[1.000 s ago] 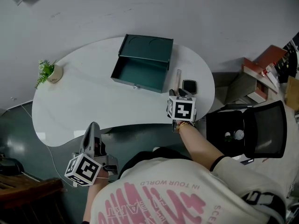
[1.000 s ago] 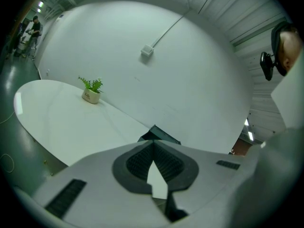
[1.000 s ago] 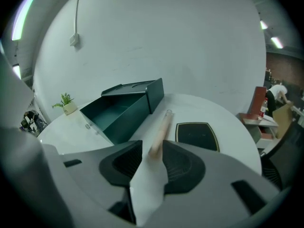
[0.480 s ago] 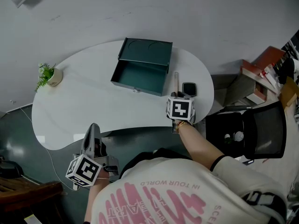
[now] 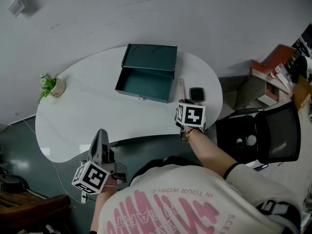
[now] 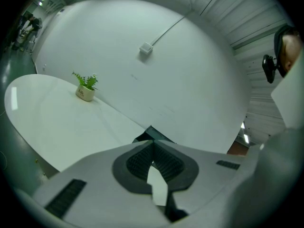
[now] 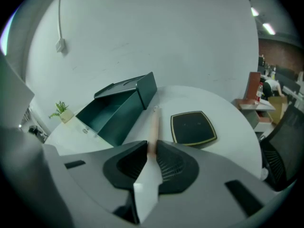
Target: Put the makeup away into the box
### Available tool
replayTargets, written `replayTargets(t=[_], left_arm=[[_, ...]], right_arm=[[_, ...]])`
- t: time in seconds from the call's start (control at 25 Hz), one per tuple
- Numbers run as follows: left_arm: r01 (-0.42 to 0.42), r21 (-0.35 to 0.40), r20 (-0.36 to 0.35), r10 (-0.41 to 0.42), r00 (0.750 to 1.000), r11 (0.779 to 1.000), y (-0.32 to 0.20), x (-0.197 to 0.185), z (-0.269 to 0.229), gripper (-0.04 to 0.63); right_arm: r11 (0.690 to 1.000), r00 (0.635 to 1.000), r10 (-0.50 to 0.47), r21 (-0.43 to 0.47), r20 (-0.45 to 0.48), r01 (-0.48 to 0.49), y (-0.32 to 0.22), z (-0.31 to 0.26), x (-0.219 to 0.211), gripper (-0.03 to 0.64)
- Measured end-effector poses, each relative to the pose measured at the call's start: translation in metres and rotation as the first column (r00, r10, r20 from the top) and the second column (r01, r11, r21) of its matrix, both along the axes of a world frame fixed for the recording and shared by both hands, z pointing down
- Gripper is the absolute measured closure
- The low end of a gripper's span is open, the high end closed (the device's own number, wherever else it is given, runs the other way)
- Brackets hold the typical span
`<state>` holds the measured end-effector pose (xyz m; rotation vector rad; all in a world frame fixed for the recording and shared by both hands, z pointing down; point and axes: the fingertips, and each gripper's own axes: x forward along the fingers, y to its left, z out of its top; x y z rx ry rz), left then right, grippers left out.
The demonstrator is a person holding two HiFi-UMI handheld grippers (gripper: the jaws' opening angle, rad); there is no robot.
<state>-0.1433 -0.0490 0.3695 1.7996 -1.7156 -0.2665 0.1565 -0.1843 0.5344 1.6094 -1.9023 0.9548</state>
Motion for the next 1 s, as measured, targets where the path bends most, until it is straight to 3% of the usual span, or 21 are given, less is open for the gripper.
replayTargets(t=[0.32, 0.68, 1.0], left_arm=[[-0.073, -0.016, -0.027, 0.072, 0.997, 0.997, -0.015, 0.020, 0.013, 0.594], [-0.156, 0.012, -0.041, 0.156, 0.987, 0.988, -0.029, 0.047, 0.017, 0.594], [-0.262, 0.019, -0.021, 0.262, 0.965, 0.965, -0.024, 0.066, 0.017, 0.594]], right_arm=[[0.998, 0.975, 0.059, -0.032, 0.213, -0.054, 0.021, -0.017, 0.000, 0.557], [0.995, 0.962, 0.008, 0.089, 0.274, -0.034, 0.038, -0.070, 0.003, 0.557], [0.998, 0.946, -0.035, 0.069, 0.323, 0.014, 0.066, -0.081, -0.018, 0.558]])
